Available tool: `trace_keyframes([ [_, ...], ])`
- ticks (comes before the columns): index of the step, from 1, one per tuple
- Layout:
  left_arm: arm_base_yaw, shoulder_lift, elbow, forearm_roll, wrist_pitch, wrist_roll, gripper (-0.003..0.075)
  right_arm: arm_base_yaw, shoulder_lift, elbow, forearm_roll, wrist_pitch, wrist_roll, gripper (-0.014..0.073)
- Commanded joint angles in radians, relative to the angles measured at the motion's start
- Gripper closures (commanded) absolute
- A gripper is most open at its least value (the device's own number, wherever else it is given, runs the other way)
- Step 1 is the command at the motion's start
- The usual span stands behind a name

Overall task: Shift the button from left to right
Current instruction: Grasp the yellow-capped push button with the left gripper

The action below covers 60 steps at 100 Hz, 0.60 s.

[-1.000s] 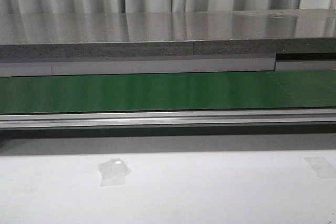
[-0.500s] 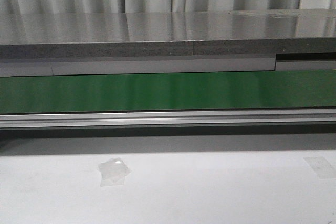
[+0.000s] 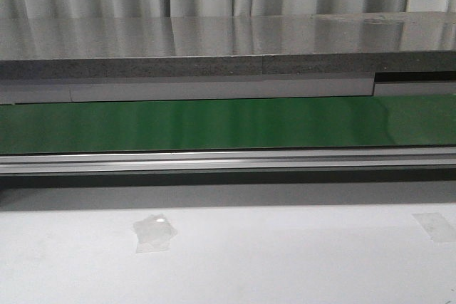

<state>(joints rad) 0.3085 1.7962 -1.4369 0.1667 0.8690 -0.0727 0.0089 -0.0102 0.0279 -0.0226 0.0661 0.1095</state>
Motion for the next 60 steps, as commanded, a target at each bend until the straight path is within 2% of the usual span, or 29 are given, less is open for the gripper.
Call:
trace_keyframes([
  [1, 0.004, -0.015, -0.038, -0.008, -0.056, 0.000, 0.0082, -0.001, -0.019, -0.016, -0.006, -0.080, -0.004, 0.0662],
  [60, 0.004, 0.098, -0.038, -0.070, -0.097, 0.020, 0.0082, -0.001, -0.019, -0.016, -0.006, -0.080, -0.004, 0.0662],
])
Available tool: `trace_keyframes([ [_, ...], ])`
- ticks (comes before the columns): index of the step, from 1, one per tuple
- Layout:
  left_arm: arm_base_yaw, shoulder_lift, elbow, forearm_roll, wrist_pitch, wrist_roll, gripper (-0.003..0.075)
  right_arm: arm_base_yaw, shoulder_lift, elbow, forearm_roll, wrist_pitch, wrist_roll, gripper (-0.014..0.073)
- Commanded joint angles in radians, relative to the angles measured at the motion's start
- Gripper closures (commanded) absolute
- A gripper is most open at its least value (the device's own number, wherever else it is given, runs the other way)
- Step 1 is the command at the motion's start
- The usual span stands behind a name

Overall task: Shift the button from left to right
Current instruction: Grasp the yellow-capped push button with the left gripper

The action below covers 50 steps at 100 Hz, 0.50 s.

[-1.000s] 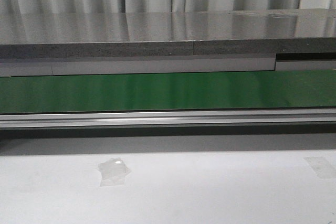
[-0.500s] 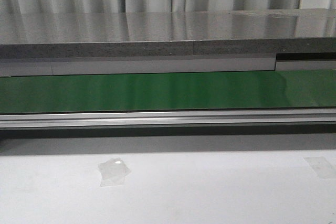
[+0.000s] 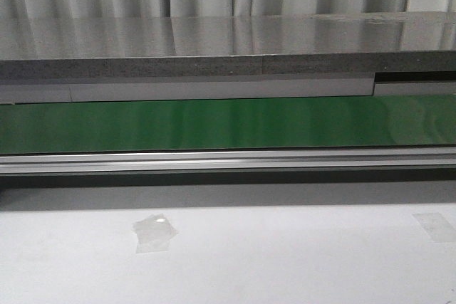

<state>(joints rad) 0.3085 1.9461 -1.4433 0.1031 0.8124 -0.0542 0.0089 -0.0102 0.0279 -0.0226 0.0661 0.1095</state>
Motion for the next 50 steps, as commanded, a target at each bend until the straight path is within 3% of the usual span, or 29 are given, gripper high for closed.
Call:
trace_keyframes([
  [1, 0.004, -0.052, -0.031, -0.006, -0.042, 0.002, 0.0082, -0.001, -0.019, -0.016, -0.006, -0.080, -0.004, 0.0662],
  [50, 0.004, 0.019, -0.031, -0.021, -0.042, 0.002, 0.0082, -0.001, -0.019, -0.016, -0.006, -0.080, -0.004, 0.0662],
])
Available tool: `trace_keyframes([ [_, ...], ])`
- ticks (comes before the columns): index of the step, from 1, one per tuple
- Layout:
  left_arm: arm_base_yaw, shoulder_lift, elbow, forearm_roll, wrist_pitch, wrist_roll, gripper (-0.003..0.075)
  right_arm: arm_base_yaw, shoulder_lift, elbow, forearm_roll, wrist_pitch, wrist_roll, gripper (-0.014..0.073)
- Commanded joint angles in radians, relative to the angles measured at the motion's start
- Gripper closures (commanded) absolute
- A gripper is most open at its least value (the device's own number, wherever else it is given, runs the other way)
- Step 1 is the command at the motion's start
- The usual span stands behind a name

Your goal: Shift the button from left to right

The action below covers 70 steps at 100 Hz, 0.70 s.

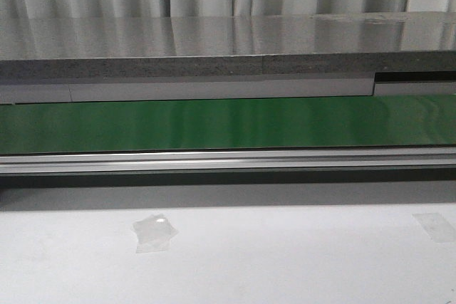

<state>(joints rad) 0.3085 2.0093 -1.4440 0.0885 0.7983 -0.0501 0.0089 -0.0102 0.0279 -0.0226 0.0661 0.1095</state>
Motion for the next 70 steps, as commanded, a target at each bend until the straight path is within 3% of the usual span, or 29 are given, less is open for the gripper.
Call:
trace_keyframes([
  [1, 0.004, -0.044, -0.031, -0.006, -0.027, -0.002, 0.0082, -0.001, -0.019, -0.016, -0.006, -0.080, -0.004, 0.0662],
  [70, 0.008, 0.036, -0.031, -0.006, -0.003, -0.002, 0.0083, -0.001, -0.019, -0.016, -0.006, -0.080, -0.004, 0.0662],
])
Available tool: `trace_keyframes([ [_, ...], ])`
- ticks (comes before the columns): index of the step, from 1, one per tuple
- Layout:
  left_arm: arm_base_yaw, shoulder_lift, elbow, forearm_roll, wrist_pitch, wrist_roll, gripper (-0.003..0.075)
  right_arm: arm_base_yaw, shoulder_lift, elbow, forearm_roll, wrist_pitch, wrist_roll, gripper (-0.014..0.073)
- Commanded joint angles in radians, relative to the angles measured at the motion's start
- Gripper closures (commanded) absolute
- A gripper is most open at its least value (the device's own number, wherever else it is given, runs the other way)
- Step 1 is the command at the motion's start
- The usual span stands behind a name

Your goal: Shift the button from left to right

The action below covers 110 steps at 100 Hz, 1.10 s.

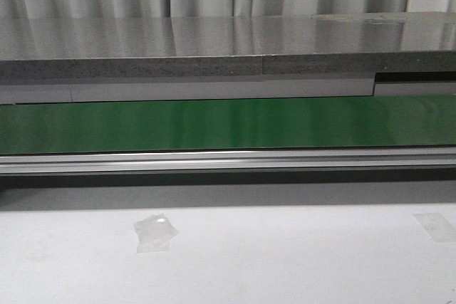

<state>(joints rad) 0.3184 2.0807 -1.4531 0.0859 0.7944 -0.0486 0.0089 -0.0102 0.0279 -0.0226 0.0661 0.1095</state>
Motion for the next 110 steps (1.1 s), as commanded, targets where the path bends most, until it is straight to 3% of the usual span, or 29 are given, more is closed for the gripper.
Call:
trace_keyframes([
  [1, -0.002, -0.036, -0.021, -0.003, 0.001, -0.004, 0.0083, -0.001, -0.019, -0.016, -0.006, -0.080, -0.004, 0.0662],
  [9, -0.002, -0.036, -0.021, -0.003, 0.001, -0.004, 0.0104, -0.001, -0.019, -0.016, -0.006, -0.080, -0.004, 0.0662],
  [16, -0.002, -0.036, -0.021, -0.003, 0.001, -0.004, 0.0176, -0.001, -0.019, -0.016, -0.006, -0.080, -0.004, 0.0662],
  [35, -0.002, -0.036, -0.021, -0.003, 0.002, -0.004, 0.0525, -0.001, -0.019, -0.016, -0.006, -0.080, -0.004, 0.0662],
  [47, -0.002, -0.038, -0.021, -0.003, 0.005, -0.001, 0.0649, -0.001, -0.019, -0.016, -0.006, -0.080, -0.004, 0.0662],
  [91, -0.002, -0.218, -0.021, 0.003, -0.011, 0.001, 0.0668, -0.001, -0.019, -0.016, -0.006, -0.080, -0.004, 0.0662],
  [110, -0.007, -0.310, -0.021, -0.035, 0.012, 0.064, 0.0668, -0.001, -0.019, -0.016, -0.006, -0.080, -0.004, 0.0662],
])
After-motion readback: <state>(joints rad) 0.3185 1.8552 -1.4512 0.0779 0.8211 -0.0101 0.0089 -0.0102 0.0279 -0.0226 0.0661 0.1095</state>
